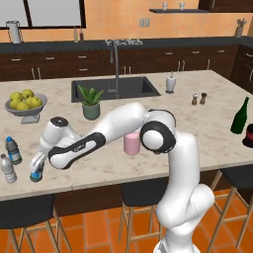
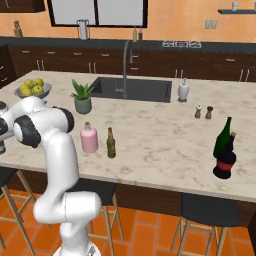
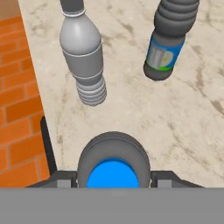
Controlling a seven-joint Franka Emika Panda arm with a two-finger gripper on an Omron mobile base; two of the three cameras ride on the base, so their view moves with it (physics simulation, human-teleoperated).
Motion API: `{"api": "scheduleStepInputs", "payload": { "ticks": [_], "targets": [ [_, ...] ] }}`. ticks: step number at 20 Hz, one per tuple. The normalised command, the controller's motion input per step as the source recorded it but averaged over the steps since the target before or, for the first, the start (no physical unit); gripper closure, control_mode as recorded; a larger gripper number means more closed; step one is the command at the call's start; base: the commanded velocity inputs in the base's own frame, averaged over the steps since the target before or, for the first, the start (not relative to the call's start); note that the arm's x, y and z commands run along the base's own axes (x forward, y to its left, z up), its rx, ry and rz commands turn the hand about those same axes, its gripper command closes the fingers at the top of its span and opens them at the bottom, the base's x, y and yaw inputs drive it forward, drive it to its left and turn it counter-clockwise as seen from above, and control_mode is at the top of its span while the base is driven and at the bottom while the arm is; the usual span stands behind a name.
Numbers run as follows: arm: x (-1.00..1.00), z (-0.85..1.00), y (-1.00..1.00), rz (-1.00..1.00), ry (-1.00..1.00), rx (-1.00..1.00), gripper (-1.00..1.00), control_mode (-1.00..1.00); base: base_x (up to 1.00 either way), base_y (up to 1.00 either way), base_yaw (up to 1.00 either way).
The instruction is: Move the plastic bottles in the middle to the plastics group, and the glass bottles in the middle to the glass group.
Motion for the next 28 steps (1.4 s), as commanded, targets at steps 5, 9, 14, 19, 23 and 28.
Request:
{"api": "scheduleStepInputs", "payload": {
  "ticks": [5, 9, 14, 19, 23, 28],
  "targets": [
    [0.15, -0.47, 0.30, 0.00, 0.01, -0.11, 1.00, -1.00, 0.00, 0.00, 0.00],
    [0.03, -0.55, 0.00, 0.00, 0.01, -0.06, 1.00, -1.00, 0.00, 0.00, 0.00],
    [-0.10, -0.33, -0.22, 0.00, 0.00, -0.01, -1.00, -1.00, 0.00, 0.00, 0.00],
    [-0.20, 0.11, -0.23, 0.00, -0.11, 0.00, -1.00, -1.00, 0.00, 0.00, 0.00],
    [-0.27, 0.30, -0.33, 0.00, -0.16, 0.03, -1.00, -1.00, 0.00, 0.00, 0.00],
    [-0.44, 0.11, -0.70, -0.01, -0.11, 0.08, -1.00, -1.00, 0.00, 0.00, 0.00]
  ]
}}
